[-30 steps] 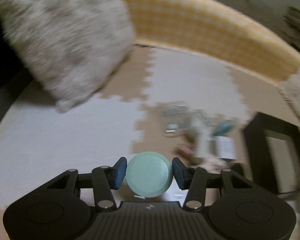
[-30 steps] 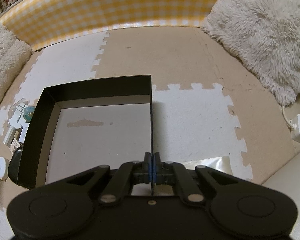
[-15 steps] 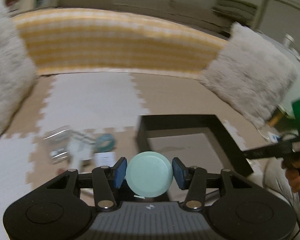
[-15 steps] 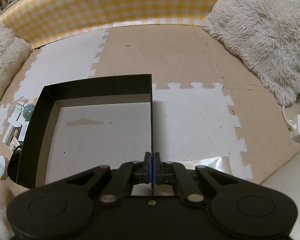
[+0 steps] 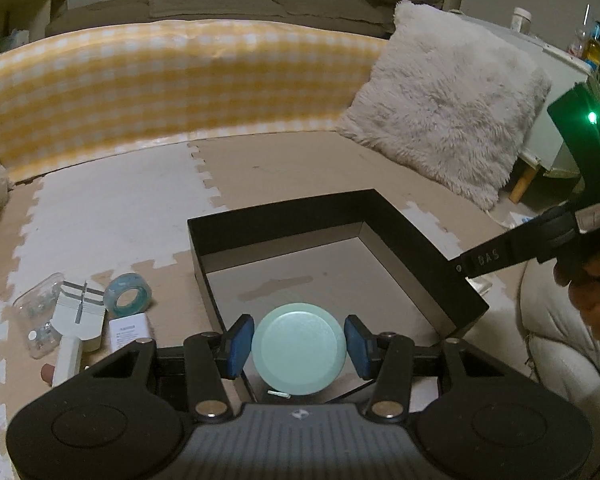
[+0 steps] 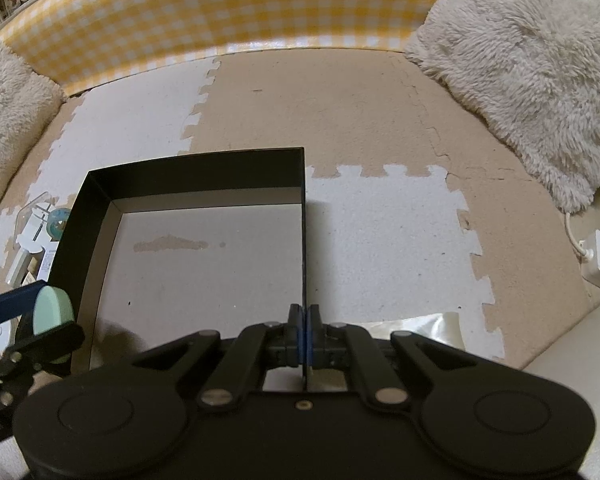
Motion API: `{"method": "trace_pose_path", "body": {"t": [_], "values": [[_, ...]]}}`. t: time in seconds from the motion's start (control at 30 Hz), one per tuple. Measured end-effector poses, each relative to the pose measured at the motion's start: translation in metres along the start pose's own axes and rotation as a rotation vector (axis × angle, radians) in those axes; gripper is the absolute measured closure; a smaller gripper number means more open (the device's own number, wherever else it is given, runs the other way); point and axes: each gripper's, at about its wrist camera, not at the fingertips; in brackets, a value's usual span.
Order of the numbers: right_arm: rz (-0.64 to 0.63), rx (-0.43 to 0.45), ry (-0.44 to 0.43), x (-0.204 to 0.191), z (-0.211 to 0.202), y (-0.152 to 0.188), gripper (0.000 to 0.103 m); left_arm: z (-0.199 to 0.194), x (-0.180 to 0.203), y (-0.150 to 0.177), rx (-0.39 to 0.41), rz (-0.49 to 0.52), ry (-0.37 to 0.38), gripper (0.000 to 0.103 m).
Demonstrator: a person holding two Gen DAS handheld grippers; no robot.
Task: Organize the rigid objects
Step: 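Carry the mint-green compact into the black box and open the left gripper, then move the left gripper to the white tape measure and grasp it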
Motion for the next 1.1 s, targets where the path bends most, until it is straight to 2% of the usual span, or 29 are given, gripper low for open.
{"method": "trace_pose_path", "body": {"t": [0.1,0.17,0.33,0.47,0.6,0.77,0.87,1.1], "values": [[-0.003,-0.001,-0.002,0.000,0.001,0.000,0.101,0.001,0.001,0.001,-0.005,0.005,-0.005,0.051],[-0.003,-0.001,-0.002,0.000,0.001,0.000,0.101,0.000,0.001,0.001,-0.007,0.000,-0.004,0.043],[-0.004,-0.001,-0.006,0.000,0.001,0.001,0.100,-0.002,0.005,0.000,-0.018,0.006,0.007,0.035],[-0.005,-0.001,-0.006,0.000,0.001,0.000,0.100,-0.005,0.006,0.000,-0.030,-0.002,0.020,0.022],[-0.004,-0.001,-0.006,0.000,0.001,0.001,0.100,-0.009,0.010,0.000,-0.027,-0.002,0.028,0.016],[-0.003,-0.001,-0.006,0.000,0.001,0.000,0.100,-0.015,0.015,-0.003,-0.024,0.003,0.021,0.004],[0.000,-0.001,-0.008,0.000,0.001,0.001,0.100,-0.018,0.018,-0.005,-0.023,0.006,0.012,0.000],[0.001,-0.002,-0.010,0.000,0.000,0.001,0.100,-0.022,0.015,-0.007,-0.039,-0.007,-0.019,0.000]]}}
Point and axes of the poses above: each gripper's, at about its wrist camera, not at the fingertips, and z roughly the way its jaws point, x to its right, y to its underside, and after that the axes turned 8 degrees about x, right-handed
